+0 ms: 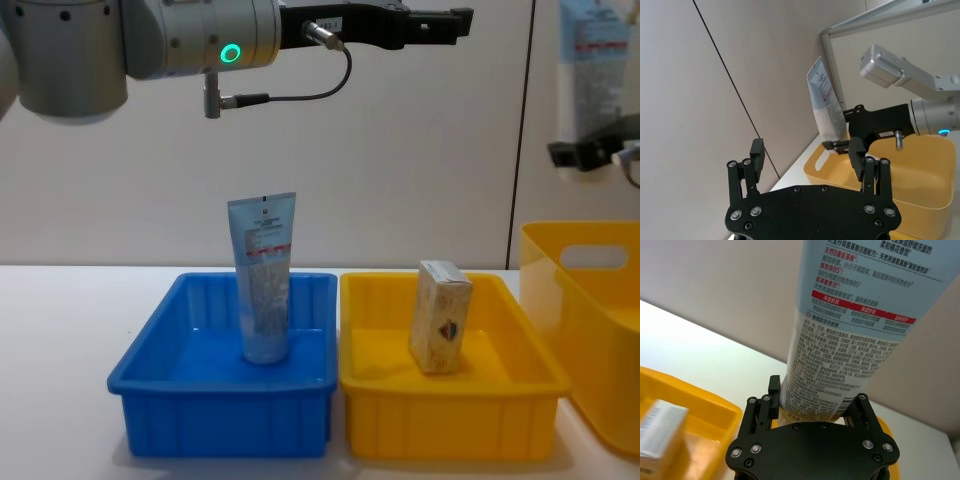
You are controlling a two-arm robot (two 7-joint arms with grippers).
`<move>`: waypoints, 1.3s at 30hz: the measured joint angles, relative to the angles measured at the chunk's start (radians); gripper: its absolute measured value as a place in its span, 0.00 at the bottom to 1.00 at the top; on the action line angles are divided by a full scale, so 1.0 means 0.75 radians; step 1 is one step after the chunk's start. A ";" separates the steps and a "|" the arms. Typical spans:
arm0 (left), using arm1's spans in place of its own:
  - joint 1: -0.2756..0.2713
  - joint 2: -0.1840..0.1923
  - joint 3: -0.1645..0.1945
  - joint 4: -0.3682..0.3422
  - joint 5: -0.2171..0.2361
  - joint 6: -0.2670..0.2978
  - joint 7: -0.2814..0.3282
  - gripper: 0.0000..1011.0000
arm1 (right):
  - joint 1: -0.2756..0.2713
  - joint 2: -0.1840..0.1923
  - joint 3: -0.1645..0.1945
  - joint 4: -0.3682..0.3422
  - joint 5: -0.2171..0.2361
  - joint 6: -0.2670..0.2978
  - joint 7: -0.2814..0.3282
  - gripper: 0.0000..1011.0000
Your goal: Bimanual collaborative sorting of washing and personal care products
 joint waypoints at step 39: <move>0.000 0.000 0.000 0.000 0.000 0.000 0.000 0.99 | 0.012 0.172 0.039 -0.125 -0.031 0.523 0.253 0.56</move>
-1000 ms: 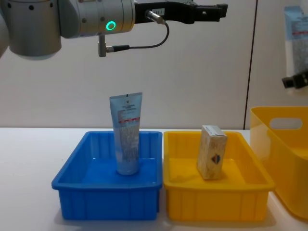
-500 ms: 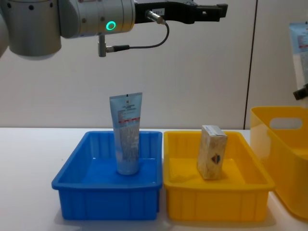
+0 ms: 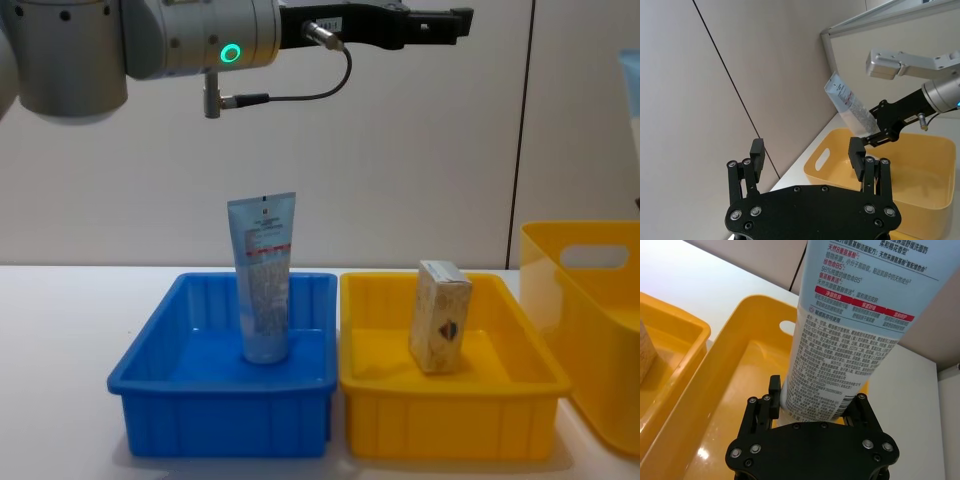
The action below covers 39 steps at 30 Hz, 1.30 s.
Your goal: Bimanual collaborative sorting of washing and personal care products
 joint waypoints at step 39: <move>0.000 0.000 0.000 0.000 0.000 0.000 0.000 0.99 | -0.068 0.044 0.021 -0.126 0.003 0.065 0.033 0.99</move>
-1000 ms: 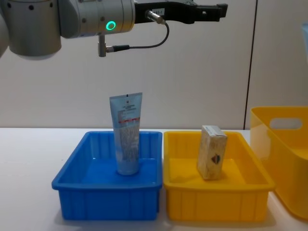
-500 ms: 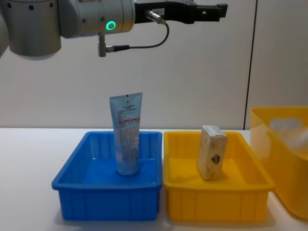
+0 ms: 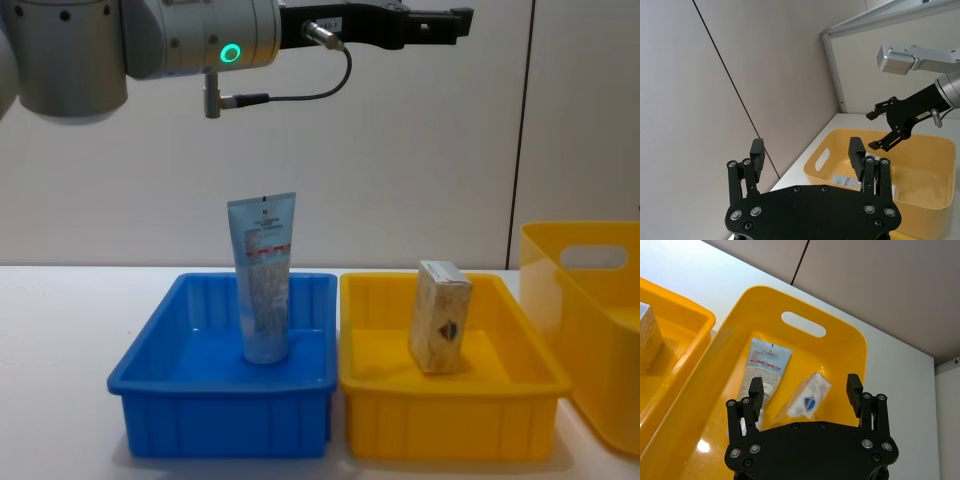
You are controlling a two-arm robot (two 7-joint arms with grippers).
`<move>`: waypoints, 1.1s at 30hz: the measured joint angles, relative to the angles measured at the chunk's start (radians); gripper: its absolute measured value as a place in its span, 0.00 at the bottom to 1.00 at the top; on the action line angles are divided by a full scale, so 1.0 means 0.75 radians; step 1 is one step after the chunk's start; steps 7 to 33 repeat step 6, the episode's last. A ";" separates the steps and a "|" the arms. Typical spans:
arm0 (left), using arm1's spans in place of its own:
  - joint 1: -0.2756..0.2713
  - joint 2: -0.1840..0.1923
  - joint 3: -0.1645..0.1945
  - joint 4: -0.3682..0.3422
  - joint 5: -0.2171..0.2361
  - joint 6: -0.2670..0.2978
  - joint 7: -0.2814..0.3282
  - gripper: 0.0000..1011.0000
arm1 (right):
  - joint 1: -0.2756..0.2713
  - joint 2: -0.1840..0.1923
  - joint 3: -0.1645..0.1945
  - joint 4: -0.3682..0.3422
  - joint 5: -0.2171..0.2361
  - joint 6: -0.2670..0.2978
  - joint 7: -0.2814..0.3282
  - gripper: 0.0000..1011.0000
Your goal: Bimanual collaborative sorting of washing and personal care products
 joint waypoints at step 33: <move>0.000 0.000 0.000 0.000 0.000 0.000 0.000 0.99 | -0.001 0.001 0.000 -0.002 0.000 0.001 0.001 0.99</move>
